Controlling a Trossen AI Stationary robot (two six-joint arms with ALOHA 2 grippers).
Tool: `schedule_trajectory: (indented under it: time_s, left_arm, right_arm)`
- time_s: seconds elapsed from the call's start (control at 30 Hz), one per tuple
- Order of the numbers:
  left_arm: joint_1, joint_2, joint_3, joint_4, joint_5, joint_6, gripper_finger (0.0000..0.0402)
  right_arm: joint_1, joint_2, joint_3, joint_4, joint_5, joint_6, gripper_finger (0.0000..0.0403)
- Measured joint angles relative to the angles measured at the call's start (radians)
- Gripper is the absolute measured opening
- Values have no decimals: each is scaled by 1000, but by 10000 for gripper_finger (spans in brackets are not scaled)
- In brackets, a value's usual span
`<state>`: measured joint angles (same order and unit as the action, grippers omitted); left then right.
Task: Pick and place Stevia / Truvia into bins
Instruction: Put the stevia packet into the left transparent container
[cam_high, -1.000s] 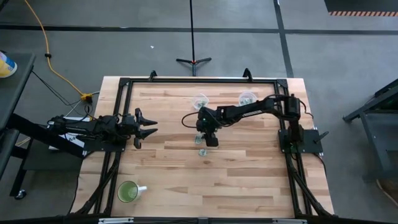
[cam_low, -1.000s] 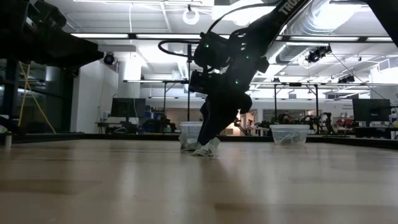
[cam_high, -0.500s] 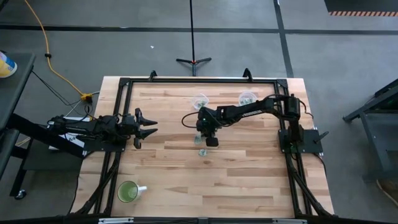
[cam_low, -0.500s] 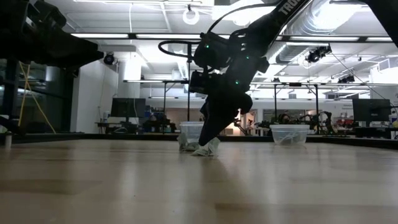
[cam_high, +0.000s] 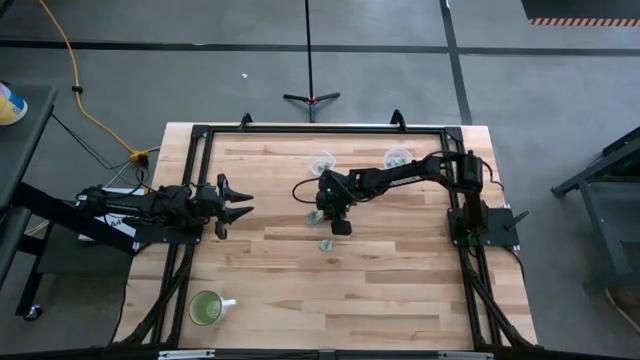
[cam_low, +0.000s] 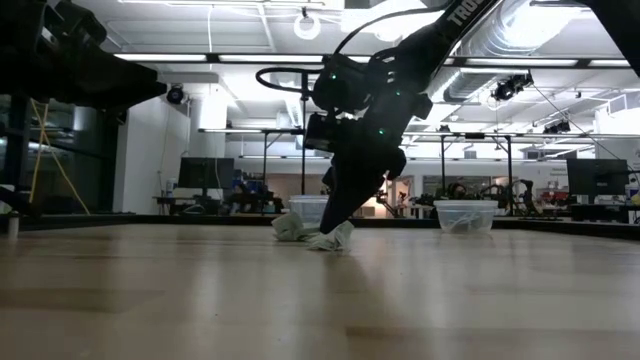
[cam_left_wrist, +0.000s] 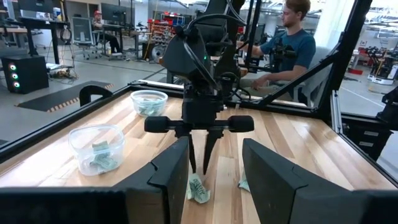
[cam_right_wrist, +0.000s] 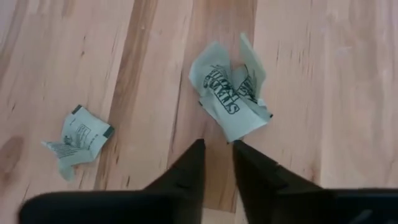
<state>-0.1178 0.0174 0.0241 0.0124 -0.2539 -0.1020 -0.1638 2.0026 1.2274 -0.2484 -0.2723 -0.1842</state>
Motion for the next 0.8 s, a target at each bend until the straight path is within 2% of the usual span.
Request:
schedule_trajectory:
  time_s: [0.23, 0.4, 0.6, 0.8]
  left_arm:
    - [0, 0, 0, 0, 0, 0, 186]
    - [0, 0, 0, 0, 0, 0, 186]
    - [0, 0, 0, 0, 0, 0, 186]
    - [0, 0, 0, 0, 0, 0, 186]
  right_arm:
    - [0, 0, 0, 31, 1, 43, 161]
    - [1, 0, 0, 67, 9, 55, 204]
    - [7, 0, 0, 91, 94, 117, 215]
    - [8, 12, 0, 103, 78, 129, 197]
